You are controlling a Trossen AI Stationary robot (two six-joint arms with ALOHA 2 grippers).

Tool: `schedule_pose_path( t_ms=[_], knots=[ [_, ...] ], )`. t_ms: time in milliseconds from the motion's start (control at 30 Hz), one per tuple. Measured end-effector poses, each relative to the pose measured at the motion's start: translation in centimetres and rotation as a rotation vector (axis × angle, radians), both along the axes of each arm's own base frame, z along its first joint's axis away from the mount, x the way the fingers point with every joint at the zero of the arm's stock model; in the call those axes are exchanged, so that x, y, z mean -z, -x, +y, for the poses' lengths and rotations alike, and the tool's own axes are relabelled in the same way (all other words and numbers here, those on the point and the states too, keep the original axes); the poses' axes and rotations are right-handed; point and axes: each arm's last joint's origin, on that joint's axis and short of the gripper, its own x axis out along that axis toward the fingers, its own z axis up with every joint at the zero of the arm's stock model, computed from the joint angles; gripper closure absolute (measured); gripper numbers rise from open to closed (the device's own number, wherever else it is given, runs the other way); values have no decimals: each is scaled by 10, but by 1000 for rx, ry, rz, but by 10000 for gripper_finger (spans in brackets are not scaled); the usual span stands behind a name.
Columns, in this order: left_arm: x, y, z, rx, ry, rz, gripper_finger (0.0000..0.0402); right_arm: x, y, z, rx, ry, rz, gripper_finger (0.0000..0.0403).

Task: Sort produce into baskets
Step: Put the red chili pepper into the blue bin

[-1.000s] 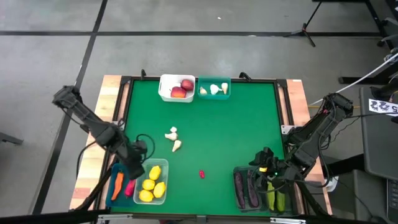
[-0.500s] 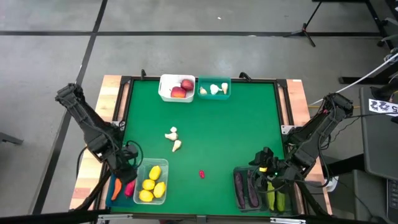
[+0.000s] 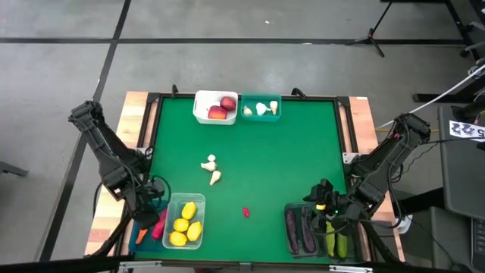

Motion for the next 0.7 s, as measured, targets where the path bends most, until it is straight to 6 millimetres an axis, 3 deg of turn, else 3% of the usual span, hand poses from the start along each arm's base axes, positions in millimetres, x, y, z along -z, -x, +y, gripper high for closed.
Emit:
schedule_pose_path(
  t_ms=[100, 300, 400, 500, 700],
  knots=[
    [0, -3, 1, 16, -32, -59, 195, 0, 0, 0, -1, 1, 0, 123],
    [-9, -36, 7, 138, -320, -605, 183, 0, 0, 0, 9, 11, -13, 123],
    [-15, -60, 13, 221, -469, -789, 183, 0, 0, -1, 16, 18, -22, 123],
    [-14, -90, 21, 318, -557, -860, 183, -1, -1, -1, 18, 18, -24, 123],
    [12, -156, 40, 595, -515, -923, 183, -1, -1, -1, 19, 17, -26, 123]
  ],
)
